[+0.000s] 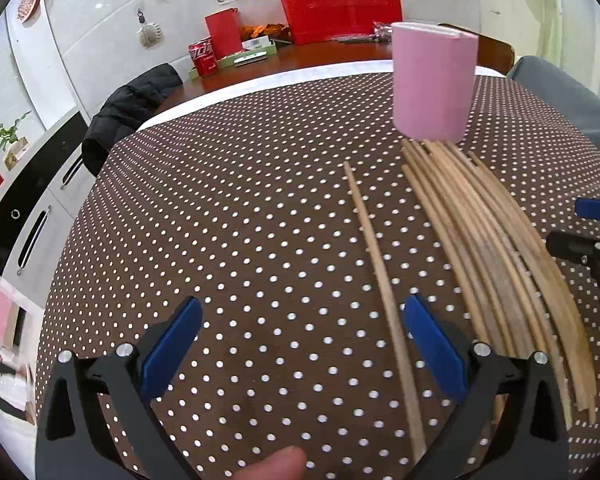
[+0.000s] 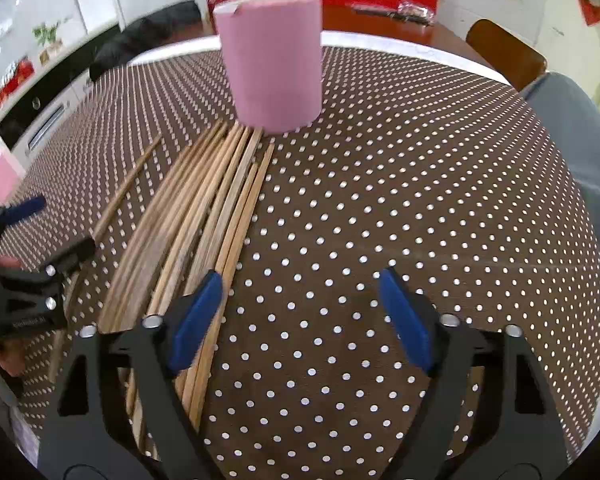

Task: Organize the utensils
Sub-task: 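Lower the right gripper onto one chopstick and close on it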

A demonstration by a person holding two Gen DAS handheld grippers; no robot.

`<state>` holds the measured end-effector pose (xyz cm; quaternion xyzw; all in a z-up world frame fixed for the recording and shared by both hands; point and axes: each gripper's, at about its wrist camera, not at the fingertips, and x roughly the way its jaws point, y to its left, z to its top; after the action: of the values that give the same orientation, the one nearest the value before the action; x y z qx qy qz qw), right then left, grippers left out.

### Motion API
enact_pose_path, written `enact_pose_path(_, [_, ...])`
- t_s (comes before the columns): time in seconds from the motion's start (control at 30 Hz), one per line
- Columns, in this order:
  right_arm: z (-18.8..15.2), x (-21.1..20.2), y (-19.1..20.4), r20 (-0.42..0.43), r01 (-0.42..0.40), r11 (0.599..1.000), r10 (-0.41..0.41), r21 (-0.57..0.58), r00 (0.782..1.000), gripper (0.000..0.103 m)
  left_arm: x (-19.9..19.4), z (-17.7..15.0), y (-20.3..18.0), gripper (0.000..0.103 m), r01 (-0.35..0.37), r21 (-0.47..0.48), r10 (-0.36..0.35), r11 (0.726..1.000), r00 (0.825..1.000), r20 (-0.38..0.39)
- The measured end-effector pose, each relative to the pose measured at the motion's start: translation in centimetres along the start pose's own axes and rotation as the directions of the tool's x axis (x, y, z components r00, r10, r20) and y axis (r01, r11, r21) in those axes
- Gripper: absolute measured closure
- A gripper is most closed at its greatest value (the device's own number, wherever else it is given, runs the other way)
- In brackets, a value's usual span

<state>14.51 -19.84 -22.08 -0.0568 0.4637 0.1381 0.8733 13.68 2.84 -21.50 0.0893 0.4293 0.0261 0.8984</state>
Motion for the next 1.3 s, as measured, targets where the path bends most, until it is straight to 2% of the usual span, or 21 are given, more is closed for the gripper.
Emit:
enact_pose_path(0.07, [0.0, 0.0, 0.2, 0.002, 0.003, 1.000, -0.003, -0.009, 1.000, 0.027, 0.0, 0.2, 0.1, 0.004, 0.004, 0.000, -0.004, 1.000, 1.000, -0.012])
enact_pose_path(0.13, [0.1, -0.1, 0.3, -0.005, -0.003, 1.000, 0.003, -0.017, 1.000, 0.036, -0.1, 0.3, 0.3, 0.004, -0.001, 0.001, 0.001, 1.000, 1.000, -0.006])
enact_pose_path(0.17, [0.2, 0.0, 0.5, -0.016, -0.029, 1.000, 0.028, -0.011, 0.999, 0.037, 0.0, 0.3, 0.3, 0.004, -0.003, 0.000, 0.003, 1.000, 1.000, -0.007])
enact_pose_path(0.4, [0.2, 0.3, 1.3, -0.065, 0.025, 0.997, -0.030, -0.067, 0.997, 0.041, 0.0, -0.2, 0.6, 0.004, 0.002, -0.008, -0.002, 1.000, 1.000, -0.009])
enact_pose_path(0.6, [0.3, 0.0, 1.3, -0.069, 0.015, 0.999, -0.019, -0.050, 0.997, 0.044, 0.1, 0.0, 0.4, 0.004, -0.003, -0.006, 0.003, 1.000, 1.000, -0.010])
enact_pose_path(0.7, [1.4, 0.4, 1.2, -0.072, 0.012, 0.999, -0.015, -0.041, 0.997, 0.054, 0.5, 0.9, 0.4, 0.004, -0.009, -0.008, 0.009, 1.000, 0.999, -0.037])
enact_pose_path(0.77, [1.9, 0.6, 1.4, -0.069, 0.008, 0.999, -0.011, -0.050, 0.998, 0.065, 0.7, 1.6, 0.3, 0.004, -0.032, 0.013, 0.033, 0.999, 0.999, -0.044])
enact_pose_path(0.8, [2.0, 0.7, 1.5, -0.067, 0.006, 0.998, -0.009, -0.055, 0.998, 0.075, 0.9, 1.8, 0.2, 0.005, -0.038, 0.025, 0.039, 0.999, 0.998, -0.051])
enact_pose_path(0.83, [2.1, 0.7, 1.5, -0.065, -0.003, 0.998, 0.000, -0.057, 0.998, 0.081, 1.1, 2.1, 0.1, 0.015, -0.011, 0.030, 0.013, 0.999, 0.998, -0.055])
enact_pose_path(0.87, [2.1, 0.7, 1.5, -0.064, -0.010, 0.998, 0.005, -0.066, 0.998, 0.086, 1.1, 2.3, 0.0, 0.028, 0.021, 0.026, -0.020, 0.999, 0.998, -0.064])
enact_pose_path(0.9, [2.1, 0.6, 1.3, -0.061, -0.020, 0.998, 0.016, -0.066, 0.998, 0.095, 1.0, 2.5, -0.1, 0.038, 0.065, 0.028, -0.062, 0.998, 0.995, -0.078])
enact_pose_path(0.93, [2.1, 0.6, 1.2, -0.060, -0.027, 0.998, 0.023, -0.062, 0.998, 0.097, 0.9, 2.7, -0.5, 0.065, 0.103, 0.044, -0.098, 0.994, 0.991, -0.089])
enact_pose_path(0.97, [2.0, 0.6, 0.7, -0.053, -0.051, 0.998, 0.048, -0.044, 0.997, 0.097, 0.7, 2.8, -1.1, 0.096, 0.133, 0.069, -0.125, 0.989, 0.987, -0.100])
enact_pose_path(1.07, [1.4, 0.3, -0.2, -0.024, -0.125, 0.992, 0.125, 0.009, 0.992, 0.097, 0.5, 2.8, -1.9, 0.098, 0.110, 0.091, -0.102, 0.990, 0.991, -0.088])
enact_pose_path(1.17, [0.7, -1.0, -0.9, 0.040, -0.195, 0.980, 0.194, 0.036, 0.980, 0.097, 0.0, 2.6, -0.8, 0.098, 0.158, -0.001, -0.158, 0.987, 0.985, -0.068])
enact_pose_path(1.3, [0.7, -3.3, -1.4, 0.139, -0.261, 0.965, 0.253, 0.039, 0.957, 0.097, -2.2, 2.6, 0.5, 0.098, 0.190, -0.067, -0.188, 0.979, 0.981, 0.047])
